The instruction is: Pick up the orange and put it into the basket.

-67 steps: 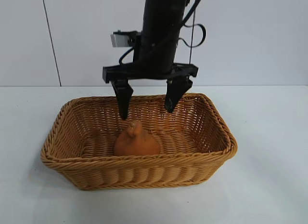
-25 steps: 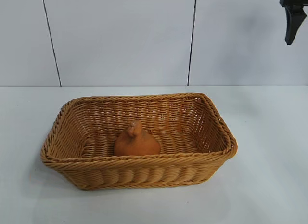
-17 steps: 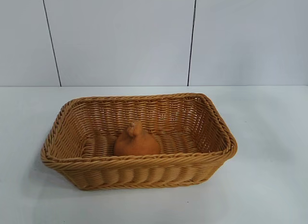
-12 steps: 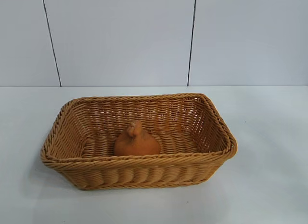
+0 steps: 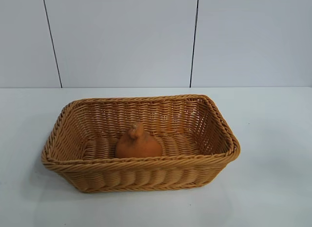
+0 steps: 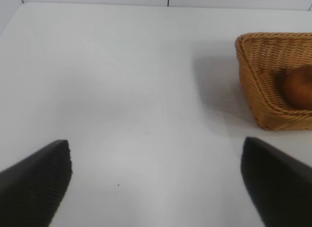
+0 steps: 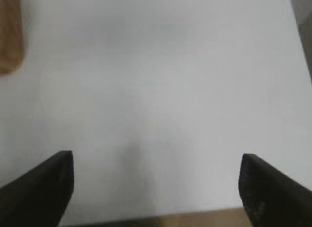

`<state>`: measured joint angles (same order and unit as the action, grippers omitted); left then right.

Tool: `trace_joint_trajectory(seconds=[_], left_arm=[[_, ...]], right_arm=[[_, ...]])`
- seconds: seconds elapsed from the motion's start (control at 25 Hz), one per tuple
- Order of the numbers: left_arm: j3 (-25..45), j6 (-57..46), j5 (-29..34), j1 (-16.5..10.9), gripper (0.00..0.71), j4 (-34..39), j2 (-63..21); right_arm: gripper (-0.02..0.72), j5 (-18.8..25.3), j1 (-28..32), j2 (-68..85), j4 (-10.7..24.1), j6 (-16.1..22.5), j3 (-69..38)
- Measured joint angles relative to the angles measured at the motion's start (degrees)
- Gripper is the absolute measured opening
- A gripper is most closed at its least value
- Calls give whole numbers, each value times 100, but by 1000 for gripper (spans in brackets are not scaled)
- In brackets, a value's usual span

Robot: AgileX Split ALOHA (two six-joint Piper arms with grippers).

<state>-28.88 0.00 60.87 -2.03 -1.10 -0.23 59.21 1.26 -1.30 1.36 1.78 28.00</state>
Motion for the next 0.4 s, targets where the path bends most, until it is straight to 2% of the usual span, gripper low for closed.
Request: trace_joint_trajectory(seconds=[0.4], left_arm=[[0,0,0,0,672,0,0]], right_arm=[[631,-42,0,168,-29,0,0]])
